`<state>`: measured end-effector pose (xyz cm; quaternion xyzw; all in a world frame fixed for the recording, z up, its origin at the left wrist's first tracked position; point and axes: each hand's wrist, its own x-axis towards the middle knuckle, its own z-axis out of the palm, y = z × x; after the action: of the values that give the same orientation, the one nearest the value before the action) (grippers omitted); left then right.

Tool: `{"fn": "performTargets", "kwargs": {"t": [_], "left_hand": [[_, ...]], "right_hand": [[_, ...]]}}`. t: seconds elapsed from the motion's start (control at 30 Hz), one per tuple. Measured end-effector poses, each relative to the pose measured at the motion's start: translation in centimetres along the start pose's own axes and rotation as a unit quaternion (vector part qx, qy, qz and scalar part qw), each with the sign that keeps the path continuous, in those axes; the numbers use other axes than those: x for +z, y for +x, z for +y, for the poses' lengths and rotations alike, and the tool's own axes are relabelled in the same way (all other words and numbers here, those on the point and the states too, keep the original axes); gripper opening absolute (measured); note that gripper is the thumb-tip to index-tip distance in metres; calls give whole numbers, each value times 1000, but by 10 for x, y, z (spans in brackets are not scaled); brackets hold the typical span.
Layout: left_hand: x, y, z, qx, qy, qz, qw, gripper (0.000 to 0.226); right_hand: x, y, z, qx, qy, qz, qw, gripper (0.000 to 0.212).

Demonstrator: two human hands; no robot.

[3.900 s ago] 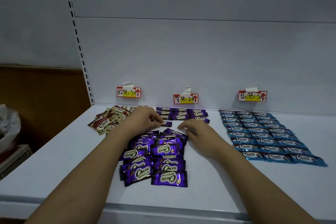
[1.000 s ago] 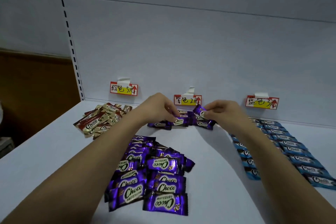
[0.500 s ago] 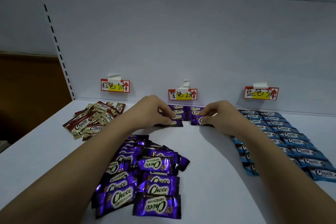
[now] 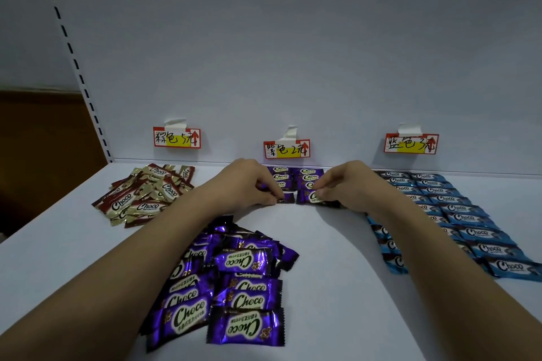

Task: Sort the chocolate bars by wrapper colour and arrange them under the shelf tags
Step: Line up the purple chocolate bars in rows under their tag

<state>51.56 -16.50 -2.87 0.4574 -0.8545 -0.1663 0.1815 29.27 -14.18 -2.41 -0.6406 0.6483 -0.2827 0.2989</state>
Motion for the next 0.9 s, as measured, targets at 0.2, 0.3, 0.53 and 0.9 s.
{"fn": "performTargets", "kwargs": {"t": [0.2, 0.3, 0.53, 0.9], "left_hand": [[4, 3, -1, 20, 23, 16, 999, 20], [4, 4, -1, 21, 25, 24, 999, 21], [-37, -15, 4, -6, -67, 66, 996, 17], [-50, -95, 23, -28, -16, -85, 996, 10]], "right_hand": [[12, 3, -1, -7, 10, 37, 999, 13], [19, 2, -2, -43, -81, 76, 993, 6], [9, -6, -17, -116, 11, 86, 989, 4], [33, -34, -46, -227, -14, -203, 952, 4]]}}
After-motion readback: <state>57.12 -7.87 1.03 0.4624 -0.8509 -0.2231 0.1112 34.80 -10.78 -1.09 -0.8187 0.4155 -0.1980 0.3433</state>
